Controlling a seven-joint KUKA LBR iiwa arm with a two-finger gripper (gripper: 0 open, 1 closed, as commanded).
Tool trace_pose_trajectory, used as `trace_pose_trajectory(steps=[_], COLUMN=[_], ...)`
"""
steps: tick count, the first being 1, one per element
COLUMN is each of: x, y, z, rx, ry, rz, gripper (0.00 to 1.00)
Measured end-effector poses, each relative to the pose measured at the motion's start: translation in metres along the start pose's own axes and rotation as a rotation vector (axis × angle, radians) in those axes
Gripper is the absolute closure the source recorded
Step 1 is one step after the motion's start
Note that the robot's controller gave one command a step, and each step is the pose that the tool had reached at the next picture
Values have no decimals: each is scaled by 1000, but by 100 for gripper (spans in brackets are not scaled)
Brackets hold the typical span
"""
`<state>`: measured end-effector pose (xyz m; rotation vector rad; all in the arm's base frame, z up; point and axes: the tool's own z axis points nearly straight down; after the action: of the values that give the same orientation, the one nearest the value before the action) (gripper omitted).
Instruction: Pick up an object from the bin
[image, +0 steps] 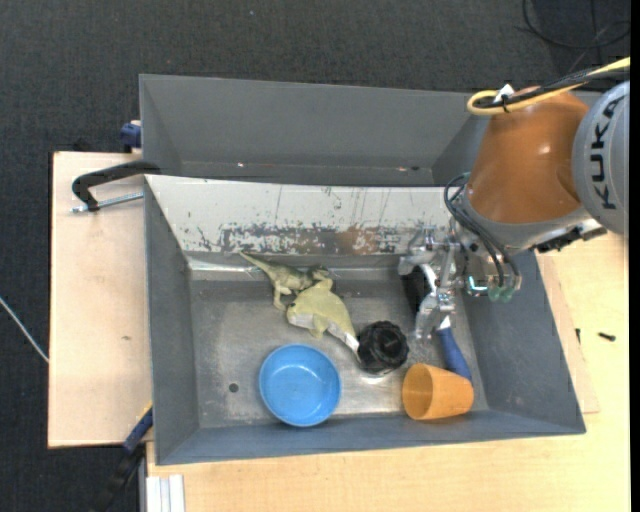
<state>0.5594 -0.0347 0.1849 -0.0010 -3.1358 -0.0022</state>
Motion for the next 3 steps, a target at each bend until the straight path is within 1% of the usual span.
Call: trace_pose_trajectory(steps=[1, 2, 3], x=[47, 45, 45], y=[29, 28, 28], z=[69, 67, 67], rx=[-1, 1, 2], ry=[-1, -7, -7], rz=[-342, -341, -341], gripper=[0, 100, 0])
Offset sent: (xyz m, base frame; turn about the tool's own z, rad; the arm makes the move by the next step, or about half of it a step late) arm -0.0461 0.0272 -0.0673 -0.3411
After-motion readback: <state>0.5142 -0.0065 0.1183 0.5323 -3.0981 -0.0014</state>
